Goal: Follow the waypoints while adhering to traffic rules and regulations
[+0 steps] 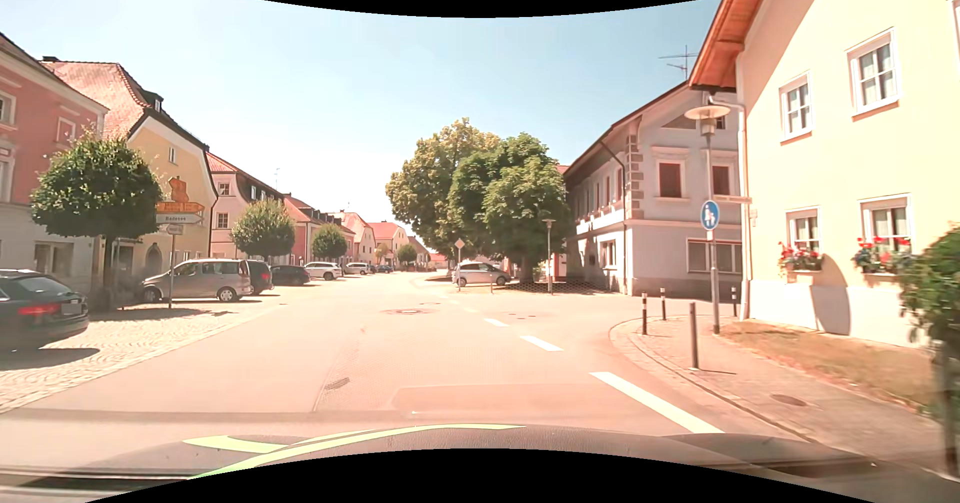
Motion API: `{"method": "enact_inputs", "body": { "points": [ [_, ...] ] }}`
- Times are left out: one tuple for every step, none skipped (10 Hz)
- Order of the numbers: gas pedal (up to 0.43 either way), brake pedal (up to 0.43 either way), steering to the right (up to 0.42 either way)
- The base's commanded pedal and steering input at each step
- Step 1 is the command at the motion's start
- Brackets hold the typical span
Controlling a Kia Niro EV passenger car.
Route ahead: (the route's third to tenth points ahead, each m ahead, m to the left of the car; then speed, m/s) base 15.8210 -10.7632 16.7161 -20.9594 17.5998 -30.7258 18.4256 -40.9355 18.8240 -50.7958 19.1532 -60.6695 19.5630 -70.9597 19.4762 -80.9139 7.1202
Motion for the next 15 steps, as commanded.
{"method": "enact_inputs", "body": {
  "points": [
    [0.000,0.122,-0.044],
    [0.000,0.134,-0.012],
    [0.000,0.134,0.023],
    [0.000,0.134,0.054],
    [0.000,0.146,0.068],
    [0.000,0.152,0.080],
    [0.000,0.152,0.100],
    [0.000,0.152,0.130],
    [0.000,0.152,0.182],
    [0.000,0.152,0.222],
    [0.000,0.159,0.240],
    [0.000,0.152,0.258],
    [0.000,0.152,0.284],
    [0.000,0.152,0.315],
    [0.000,0.159,0.350]
  ]
}}
